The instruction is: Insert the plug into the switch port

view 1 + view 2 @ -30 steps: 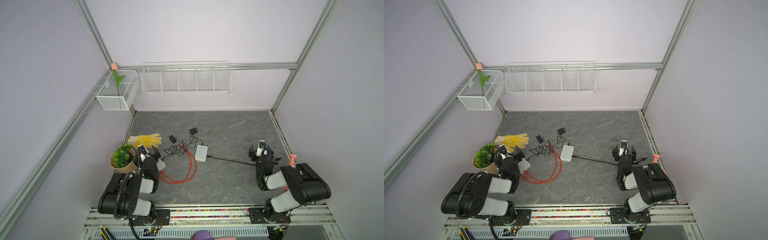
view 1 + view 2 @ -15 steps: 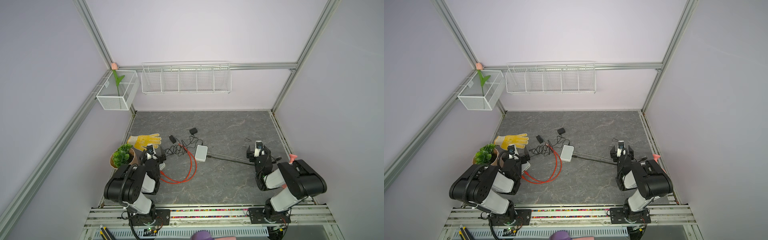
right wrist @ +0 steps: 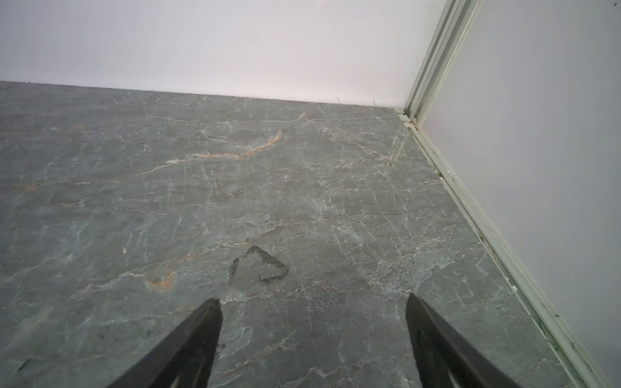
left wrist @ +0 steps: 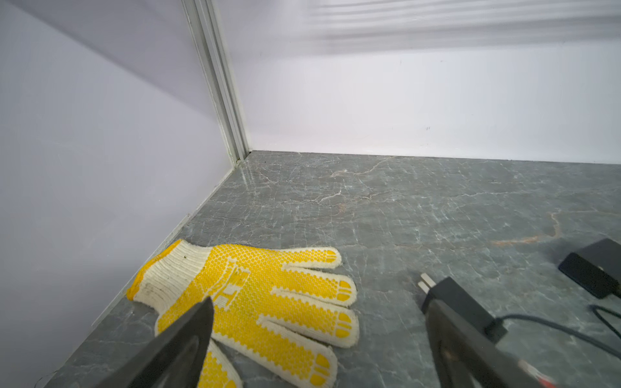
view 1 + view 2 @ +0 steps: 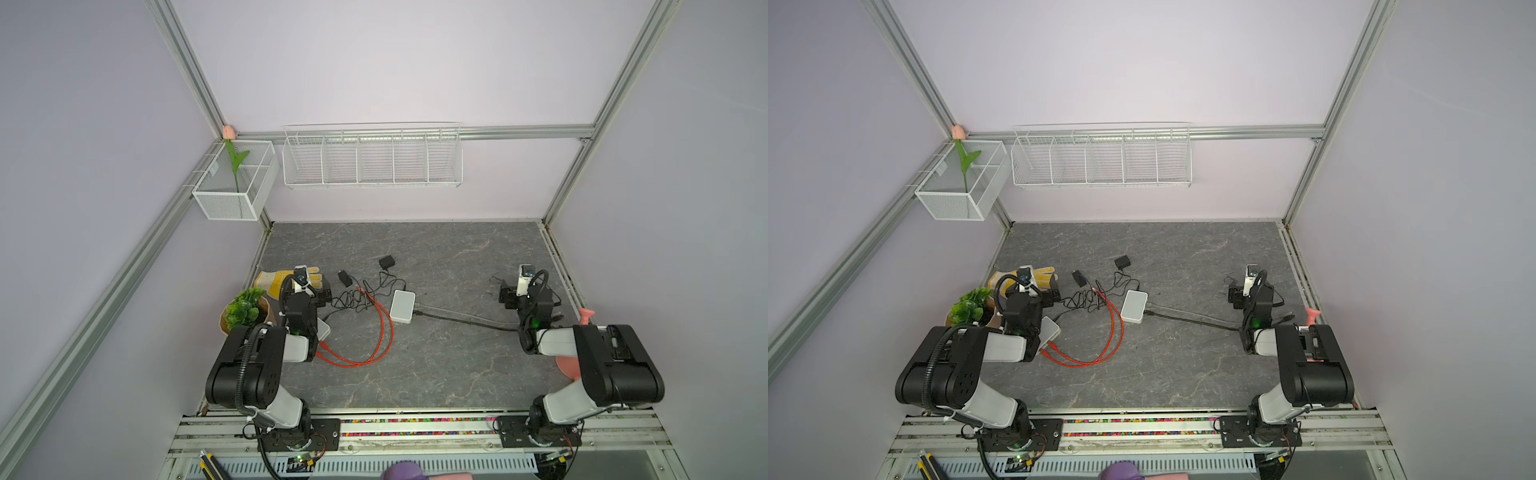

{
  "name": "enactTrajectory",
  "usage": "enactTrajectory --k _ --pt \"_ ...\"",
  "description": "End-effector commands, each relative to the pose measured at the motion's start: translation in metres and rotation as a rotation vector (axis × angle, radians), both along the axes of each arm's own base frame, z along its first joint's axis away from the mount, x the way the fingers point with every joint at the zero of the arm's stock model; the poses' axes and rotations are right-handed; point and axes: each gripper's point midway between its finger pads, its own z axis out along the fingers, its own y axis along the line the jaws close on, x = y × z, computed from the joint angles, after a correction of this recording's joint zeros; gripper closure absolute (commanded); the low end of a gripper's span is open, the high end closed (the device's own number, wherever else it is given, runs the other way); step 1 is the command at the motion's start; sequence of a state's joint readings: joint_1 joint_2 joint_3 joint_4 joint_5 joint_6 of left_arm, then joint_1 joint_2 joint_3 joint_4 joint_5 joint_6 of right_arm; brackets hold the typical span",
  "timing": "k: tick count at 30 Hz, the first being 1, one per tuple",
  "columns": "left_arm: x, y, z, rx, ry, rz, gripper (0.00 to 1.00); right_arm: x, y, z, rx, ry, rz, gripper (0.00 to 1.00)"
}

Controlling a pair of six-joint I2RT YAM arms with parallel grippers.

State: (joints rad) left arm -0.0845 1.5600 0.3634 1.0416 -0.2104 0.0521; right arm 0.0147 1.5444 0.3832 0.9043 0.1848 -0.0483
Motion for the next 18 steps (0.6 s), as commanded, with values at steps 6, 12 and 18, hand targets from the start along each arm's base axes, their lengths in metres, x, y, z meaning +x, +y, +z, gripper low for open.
enactTrajectory --k 6,12,18 --pt "0.003 0.009 -0.020 -0.097 0.103 -0.033 0.01 -0.003 0.005 -0.003 0.025 0.012 0.018 0.11" --pt "0.002 0.009 -0.020 -0.095 0.103 -0.034 0.01 -0.003 0.005 -0.003 0.025 0.014 0.018 0.11" --pt "0.002 0.008 -0.019 -0.094 0.100 -0.036 0.01 -0.002 0.005 -0.003 0.026 0.011 0.018 0.11"
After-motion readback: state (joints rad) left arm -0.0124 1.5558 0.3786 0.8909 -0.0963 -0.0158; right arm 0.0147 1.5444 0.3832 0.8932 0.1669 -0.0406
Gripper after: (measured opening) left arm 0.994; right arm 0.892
